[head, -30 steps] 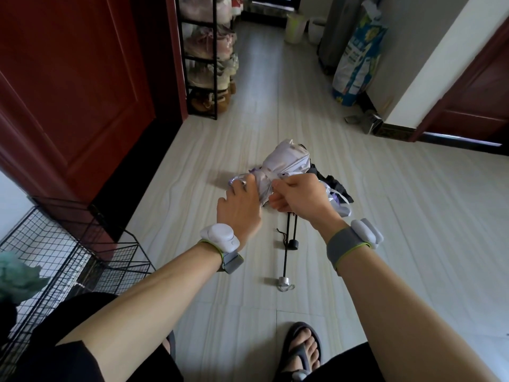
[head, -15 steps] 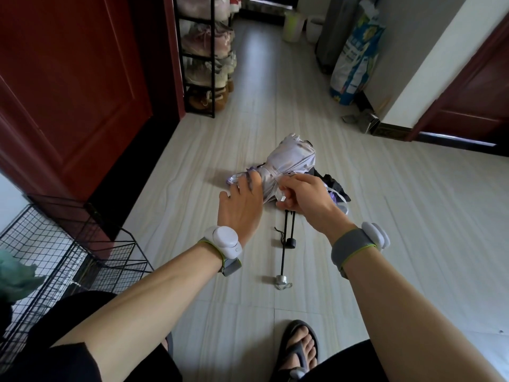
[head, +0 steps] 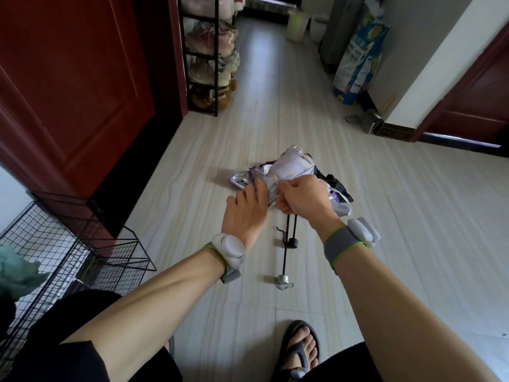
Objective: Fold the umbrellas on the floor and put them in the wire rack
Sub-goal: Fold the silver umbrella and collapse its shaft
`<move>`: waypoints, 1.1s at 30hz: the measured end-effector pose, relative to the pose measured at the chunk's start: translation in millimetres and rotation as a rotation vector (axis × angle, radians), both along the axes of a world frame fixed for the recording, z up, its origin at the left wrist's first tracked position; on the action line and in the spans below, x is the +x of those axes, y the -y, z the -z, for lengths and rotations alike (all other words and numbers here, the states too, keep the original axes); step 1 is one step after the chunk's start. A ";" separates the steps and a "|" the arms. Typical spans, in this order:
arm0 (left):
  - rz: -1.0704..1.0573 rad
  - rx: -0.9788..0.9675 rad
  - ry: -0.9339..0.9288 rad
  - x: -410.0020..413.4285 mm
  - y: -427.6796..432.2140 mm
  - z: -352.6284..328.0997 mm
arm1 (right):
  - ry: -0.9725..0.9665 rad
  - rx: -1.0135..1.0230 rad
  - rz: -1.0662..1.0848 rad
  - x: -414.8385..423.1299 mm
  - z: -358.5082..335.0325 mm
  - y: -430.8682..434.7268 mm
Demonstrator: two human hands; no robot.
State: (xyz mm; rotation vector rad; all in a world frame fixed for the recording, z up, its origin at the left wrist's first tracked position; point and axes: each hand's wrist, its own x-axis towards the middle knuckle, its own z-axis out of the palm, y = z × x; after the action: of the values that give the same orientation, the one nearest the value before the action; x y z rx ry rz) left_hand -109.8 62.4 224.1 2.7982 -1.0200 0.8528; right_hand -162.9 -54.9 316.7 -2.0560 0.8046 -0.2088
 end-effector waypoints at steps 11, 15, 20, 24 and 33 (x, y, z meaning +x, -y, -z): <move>0.038 0.076 -0.132 4.5 -5.3 -13.5 | -0.118 -0.352 -0.244 0.2 4.0 11.7; -0.012 -0.069 -0.499 12.6 -11.3 -26.1 | 0.221 0.202 0.057 -6.9 -5.1 23.1; 0.096 -0.327 -0.801 10.5 -7.0 -42.6 | 0.132 0.400 0.040 -5.2 6.7 26.6; 0.143 -0.371 -0.881 3.8 -3.2 -45.1 | 0.265 0.536 0.014 0.6 11.0 20.4; 0.242 -0.366 -0.761 -3.6 -6.7 -40.7 | 0.310 0.424 0.041 4.0 13.1 19.4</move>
State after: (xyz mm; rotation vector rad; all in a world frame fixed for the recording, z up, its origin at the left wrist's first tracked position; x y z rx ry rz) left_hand -113.4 69.1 264.9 2.2884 -0.9055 -0.0731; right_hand -158.9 -74.3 303.6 -1.5624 0.6350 -0.3399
